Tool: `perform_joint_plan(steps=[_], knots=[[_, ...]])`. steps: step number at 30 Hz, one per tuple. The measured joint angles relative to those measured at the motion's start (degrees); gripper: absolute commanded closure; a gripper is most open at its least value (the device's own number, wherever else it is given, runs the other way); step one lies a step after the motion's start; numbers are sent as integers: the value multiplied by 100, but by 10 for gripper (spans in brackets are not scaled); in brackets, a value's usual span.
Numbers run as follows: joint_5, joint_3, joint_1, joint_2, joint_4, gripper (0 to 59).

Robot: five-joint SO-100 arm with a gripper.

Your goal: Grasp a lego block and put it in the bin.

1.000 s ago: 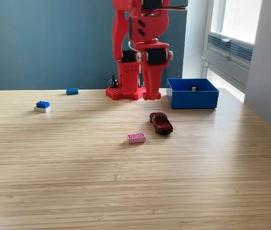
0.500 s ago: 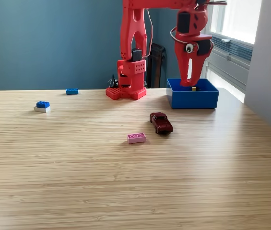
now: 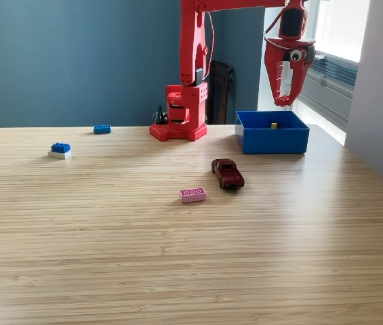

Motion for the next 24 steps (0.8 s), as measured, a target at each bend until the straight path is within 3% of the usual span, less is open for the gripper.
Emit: perform_joint_plan(steps=[6,7,10,12,18,24], knots=[[-114,0,-105,0,0,583],[-176,0,-105,0,0,552],[-202,97,-123,0,0,386],[-299,141,-123,0,0,355],[-281,185,-132,0,0,348],[-272,185,-132,0,0,379]])
